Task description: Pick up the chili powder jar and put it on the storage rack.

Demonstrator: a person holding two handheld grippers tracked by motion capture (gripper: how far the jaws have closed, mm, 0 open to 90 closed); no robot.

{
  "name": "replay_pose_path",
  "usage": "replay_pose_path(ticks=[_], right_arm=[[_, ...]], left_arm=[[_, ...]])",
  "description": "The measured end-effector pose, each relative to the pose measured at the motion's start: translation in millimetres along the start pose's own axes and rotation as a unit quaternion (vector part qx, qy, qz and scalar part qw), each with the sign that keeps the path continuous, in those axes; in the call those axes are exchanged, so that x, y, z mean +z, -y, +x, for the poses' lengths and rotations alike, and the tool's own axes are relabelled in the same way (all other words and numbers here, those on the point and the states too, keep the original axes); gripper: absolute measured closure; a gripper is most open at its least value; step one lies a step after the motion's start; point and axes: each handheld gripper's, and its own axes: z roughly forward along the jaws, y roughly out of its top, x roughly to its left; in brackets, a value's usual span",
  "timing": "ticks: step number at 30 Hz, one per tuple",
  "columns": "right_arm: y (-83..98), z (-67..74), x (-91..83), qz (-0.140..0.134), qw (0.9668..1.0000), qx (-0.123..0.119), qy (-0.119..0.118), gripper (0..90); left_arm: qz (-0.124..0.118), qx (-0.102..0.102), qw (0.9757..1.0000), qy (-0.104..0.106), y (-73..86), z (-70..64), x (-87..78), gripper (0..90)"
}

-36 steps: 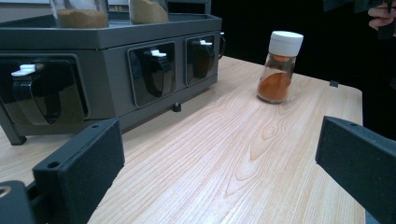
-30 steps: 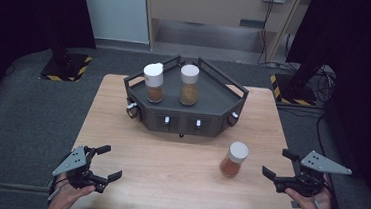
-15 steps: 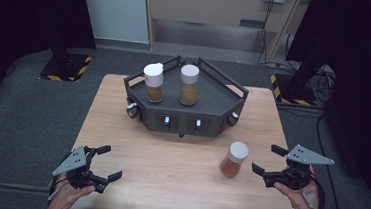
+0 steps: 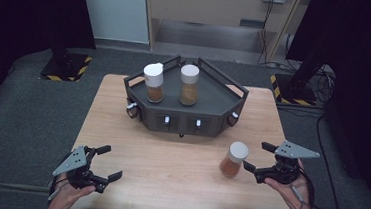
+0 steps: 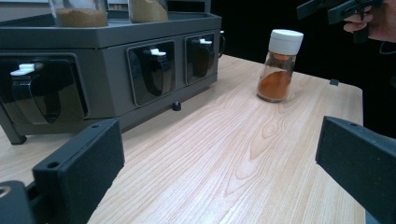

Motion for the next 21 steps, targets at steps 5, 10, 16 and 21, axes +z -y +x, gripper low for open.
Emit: replay_pose_path(ticks=[5, 10, 16, 21], right_arm=[[-1.5, -1.0, 5.4, 0.003, 1.0000, -0.001, -0.002, 3.6], [-3.0, -2.1, 12.4, 0.008, 1.0000, -0.001, -0.005, 3.6], [-4.7, -5.0, 21.0, 0.014, 0.9999, 0.000, -0.006, 3.7], [-6.3, -6.8, 27.6, 0.021, 0.9998, -0.001, -0.007, 3.7]], left_arm=[[0.000, 0.000, 1.0000, -0.001, 0.1, 0.1, -0.2, 0.0], [0.002, 0.000, 1.0000, -0.002, -0.3, -0.1, -0.1, 0.0], [0.004, 0.001, 1.0000, -0.001, -0.8, -0.1, 0.4, 0.0], [0.004, -0.003, 1.0000, 0.001, -0.6, 0.6, 0.5, 0.0]])
